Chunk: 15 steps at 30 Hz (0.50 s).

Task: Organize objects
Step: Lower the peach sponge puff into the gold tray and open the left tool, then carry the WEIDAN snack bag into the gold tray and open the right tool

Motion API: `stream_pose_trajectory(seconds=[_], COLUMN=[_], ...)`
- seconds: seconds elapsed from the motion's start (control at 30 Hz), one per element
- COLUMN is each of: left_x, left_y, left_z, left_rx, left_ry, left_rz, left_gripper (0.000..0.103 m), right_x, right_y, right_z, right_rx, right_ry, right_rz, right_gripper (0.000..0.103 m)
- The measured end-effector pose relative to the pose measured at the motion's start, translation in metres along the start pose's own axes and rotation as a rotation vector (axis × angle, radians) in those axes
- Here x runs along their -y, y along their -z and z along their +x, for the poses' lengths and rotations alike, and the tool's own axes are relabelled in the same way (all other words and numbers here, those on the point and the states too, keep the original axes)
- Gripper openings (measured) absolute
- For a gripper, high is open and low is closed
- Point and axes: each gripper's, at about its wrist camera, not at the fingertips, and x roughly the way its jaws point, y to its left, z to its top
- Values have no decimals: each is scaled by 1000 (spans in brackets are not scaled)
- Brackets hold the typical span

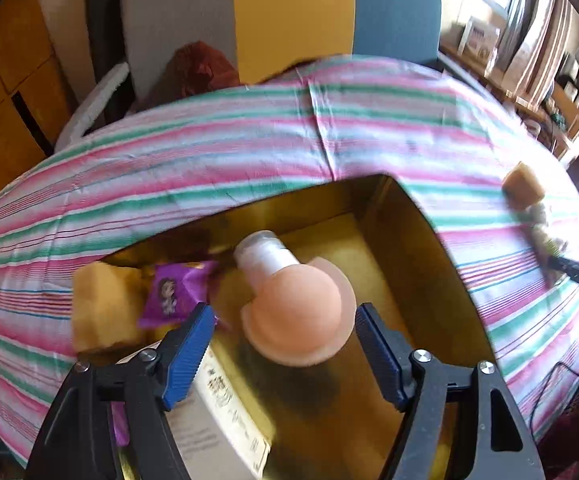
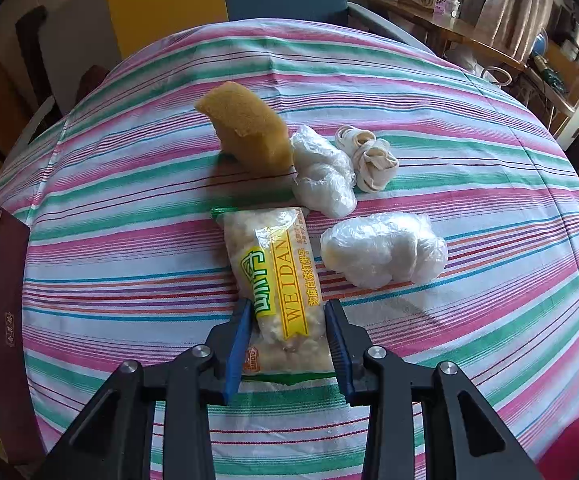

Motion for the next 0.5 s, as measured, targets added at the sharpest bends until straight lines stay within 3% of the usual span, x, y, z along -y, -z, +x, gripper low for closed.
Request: stream_pose_trajectory(seconds=[0.23, 0.33, 0.5], left_x=[-11, -20, -41], left_y=[27, 41, 66], left_z=[-63, -75, -85], left_rx=[141, 153, 142], left_ry=[62, 92, 99], left_rz=[-81, -125, -210], left_gripper=[74, 74, 73], right_x=[-3, -16, -75], right_y=[9, 15, 29], right_z=[-24, -39, -77], right_rx=[43, 56, 86], right_ry=[-99, -154, -246], right_rz=[18, 13, -76], right_gripper=[37, 37, 37])
